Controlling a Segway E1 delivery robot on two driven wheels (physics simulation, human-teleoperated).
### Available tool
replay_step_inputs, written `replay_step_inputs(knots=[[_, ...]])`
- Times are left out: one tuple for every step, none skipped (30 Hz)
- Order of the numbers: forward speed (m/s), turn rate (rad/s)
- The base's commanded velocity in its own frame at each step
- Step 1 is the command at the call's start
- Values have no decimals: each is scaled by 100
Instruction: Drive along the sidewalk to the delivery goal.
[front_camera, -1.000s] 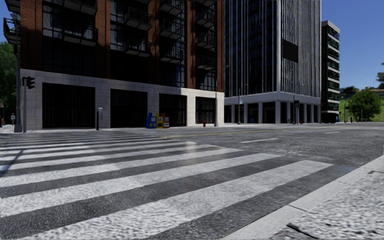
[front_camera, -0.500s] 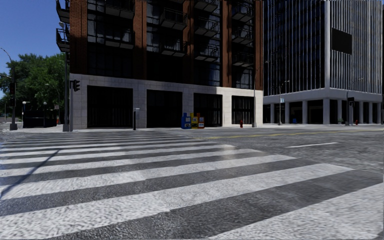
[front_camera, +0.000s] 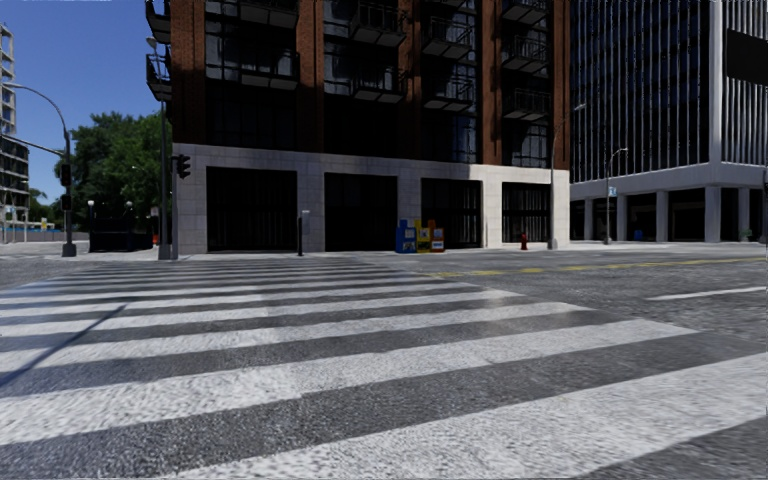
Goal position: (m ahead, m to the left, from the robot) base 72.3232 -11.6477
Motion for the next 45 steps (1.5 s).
replay_step_inputs(knots=[[147,27],[147,27],[147,27],[147,27],[147,27],[147,29],[147,30],[147,31],[147,31],[147,31],[147,31],[147,31],[147,31],[147,31],[147,31],[147,31],[147,31],[147,31],[148,31],[148,31],[149,31],[149,31],[152,31],[154,31],[156,31],[156,31],[157,31],[157,31],[157,31],[157,31],[157,31],[157,31],[157,31],[157,31],[157,31],[157,31],[157,31],[157,31],[157,31],[157,31],[157,31],[157,31],[157,31],[157,31],[157,31]])
